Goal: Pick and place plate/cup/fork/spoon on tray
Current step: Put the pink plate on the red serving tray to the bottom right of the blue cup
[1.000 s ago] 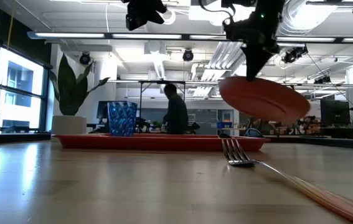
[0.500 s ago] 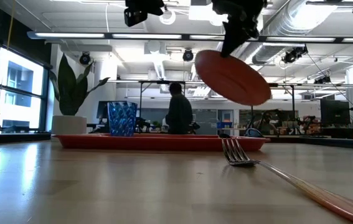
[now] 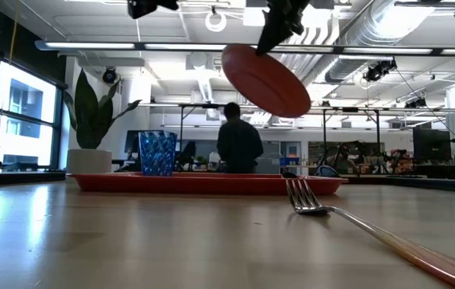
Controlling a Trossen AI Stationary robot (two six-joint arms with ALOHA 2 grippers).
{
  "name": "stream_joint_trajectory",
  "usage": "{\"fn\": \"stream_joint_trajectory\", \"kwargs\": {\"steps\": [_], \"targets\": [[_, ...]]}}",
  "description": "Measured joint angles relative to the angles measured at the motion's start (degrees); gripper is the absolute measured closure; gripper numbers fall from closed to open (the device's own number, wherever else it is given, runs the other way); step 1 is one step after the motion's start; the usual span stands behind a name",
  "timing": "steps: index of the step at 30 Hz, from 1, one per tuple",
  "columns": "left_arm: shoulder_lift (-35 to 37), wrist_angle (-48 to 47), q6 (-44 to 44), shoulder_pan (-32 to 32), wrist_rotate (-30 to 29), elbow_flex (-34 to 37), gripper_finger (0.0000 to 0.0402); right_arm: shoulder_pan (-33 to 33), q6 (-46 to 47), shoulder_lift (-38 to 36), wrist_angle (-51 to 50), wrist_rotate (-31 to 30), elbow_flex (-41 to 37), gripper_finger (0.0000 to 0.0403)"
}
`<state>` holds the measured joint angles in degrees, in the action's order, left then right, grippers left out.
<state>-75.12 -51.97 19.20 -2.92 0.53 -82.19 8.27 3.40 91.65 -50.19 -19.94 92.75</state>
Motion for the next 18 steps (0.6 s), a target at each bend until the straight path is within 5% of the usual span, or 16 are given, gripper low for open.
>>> {"fn": "stream_joint_trajectory", "kwargs": {"steps": [18], "targets": [[14.64, 13.15, 11.86, 0.02, -3.18, 22.04, 0.0339, -1.68, -3.91, 14.45, -4.84, 2.57, 8.34, 0.0403]]}}
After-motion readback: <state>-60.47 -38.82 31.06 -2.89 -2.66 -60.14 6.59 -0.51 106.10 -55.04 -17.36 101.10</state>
